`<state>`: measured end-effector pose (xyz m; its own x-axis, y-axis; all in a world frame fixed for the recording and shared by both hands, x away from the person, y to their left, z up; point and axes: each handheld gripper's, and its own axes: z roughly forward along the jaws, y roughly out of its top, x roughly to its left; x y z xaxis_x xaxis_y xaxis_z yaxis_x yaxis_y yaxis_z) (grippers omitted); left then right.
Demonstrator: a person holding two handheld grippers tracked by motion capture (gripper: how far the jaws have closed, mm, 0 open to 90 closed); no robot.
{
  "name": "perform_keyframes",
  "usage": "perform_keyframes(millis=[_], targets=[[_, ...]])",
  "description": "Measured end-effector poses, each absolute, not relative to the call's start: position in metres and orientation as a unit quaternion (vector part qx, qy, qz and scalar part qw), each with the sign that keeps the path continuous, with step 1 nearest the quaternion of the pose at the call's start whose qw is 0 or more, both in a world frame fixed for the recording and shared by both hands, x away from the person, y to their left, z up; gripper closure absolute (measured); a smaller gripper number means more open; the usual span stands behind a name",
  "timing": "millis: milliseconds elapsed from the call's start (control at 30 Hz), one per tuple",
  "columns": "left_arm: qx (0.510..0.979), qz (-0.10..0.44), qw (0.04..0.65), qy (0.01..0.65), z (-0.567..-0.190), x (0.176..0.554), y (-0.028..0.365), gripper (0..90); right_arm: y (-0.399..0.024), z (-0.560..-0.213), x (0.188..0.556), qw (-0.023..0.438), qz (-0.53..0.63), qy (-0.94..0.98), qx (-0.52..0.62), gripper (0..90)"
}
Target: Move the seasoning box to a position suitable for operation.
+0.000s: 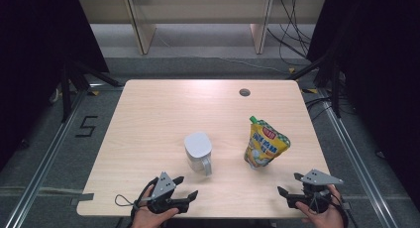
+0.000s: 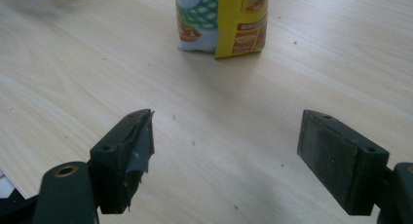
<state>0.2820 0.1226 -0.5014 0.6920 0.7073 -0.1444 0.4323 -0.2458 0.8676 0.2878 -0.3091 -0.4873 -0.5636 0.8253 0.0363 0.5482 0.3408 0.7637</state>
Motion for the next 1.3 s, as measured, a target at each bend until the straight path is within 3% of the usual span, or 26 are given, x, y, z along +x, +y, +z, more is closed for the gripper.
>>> perform_keyframes(millis=[733,1300], targets=[[0.781,0.140,0.494,0.357,-0.501,0.304,0.088,45.3,-0.312,-0.487,0.288,0.171,0.391,0.788,0.443,23.4],[0.782,0.165,0.477,0.366,-0.508,0.320,0.062,49.6,-0.311,-0.488,0.290,0.183,0.395,0.792,0.429,23.4]])
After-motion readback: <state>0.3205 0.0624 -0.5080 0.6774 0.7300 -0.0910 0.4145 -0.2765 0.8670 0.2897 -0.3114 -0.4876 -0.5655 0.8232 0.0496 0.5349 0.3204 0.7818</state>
